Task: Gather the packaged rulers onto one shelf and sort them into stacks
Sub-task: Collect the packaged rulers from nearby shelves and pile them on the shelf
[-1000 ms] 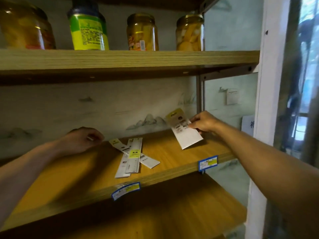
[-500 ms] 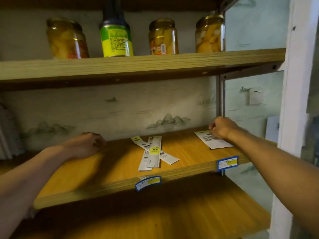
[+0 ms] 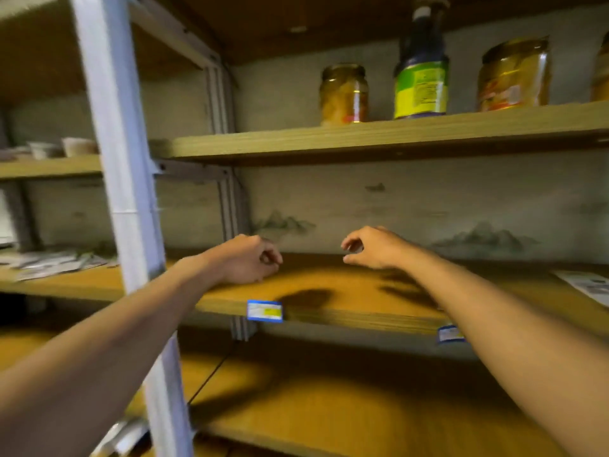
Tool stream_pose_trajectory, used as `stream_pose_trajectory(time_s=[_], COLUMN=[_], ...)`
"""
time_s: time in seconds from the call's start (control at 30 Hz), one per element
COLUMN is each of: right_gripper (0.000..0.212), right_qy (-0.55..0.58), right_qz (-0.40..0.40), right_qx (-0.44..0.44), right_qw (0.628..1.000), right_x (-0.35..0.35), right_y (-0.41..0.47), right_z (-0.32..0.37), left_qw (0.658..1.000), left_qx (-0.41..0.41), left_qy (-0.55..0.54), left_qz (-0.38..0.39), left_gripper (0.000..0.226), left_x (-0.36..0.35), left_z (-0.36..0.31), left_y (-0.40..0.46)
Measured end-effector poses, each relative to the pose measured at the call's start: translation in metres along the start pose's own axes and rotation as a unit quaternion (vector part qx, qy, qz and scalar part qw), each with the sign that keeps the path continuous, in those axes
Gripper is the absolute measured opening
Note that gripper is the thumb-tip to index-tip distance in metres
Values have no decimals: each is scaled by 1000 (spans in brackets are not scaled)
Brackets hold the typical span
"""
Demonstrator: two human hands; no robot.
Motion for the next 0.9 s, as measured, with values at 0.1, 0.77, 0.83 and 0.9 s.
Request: stream_pose_trajectory(time_s=[0.1,0.77,0.83,0.9], right_gripper=[38,24,24,23], right_qy=[5,82,80,83], right_qz=[34,84,78,67], right_qx=[51,210,216,217], right_qw=[998,971,970,970], right_x=[-29,-174,-182,-189], right_y=[21,98,115,136], right_z=[75,401,419,436], left_qw=[999,986,982,978], left_qx=[12,161,180,198], left_qy=[-32,-33,-37,-40], left_qz=[7,-21,-39,-55], left_gripper=[10,11,14,15], left_x=[15,76,78,77], left_z=[44,380,408,440], left_y=[-31,-192,-199,-204])
Point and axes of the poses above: each hand's wrist, its own y-axis towards the middle knuckle, its own x-axis out of the back of the hand, z = x × y, the point moved 2 cm from there along y, towards the middle knuckle, and after that the axes turned 8 degrees about x, right-handed, at the moved point
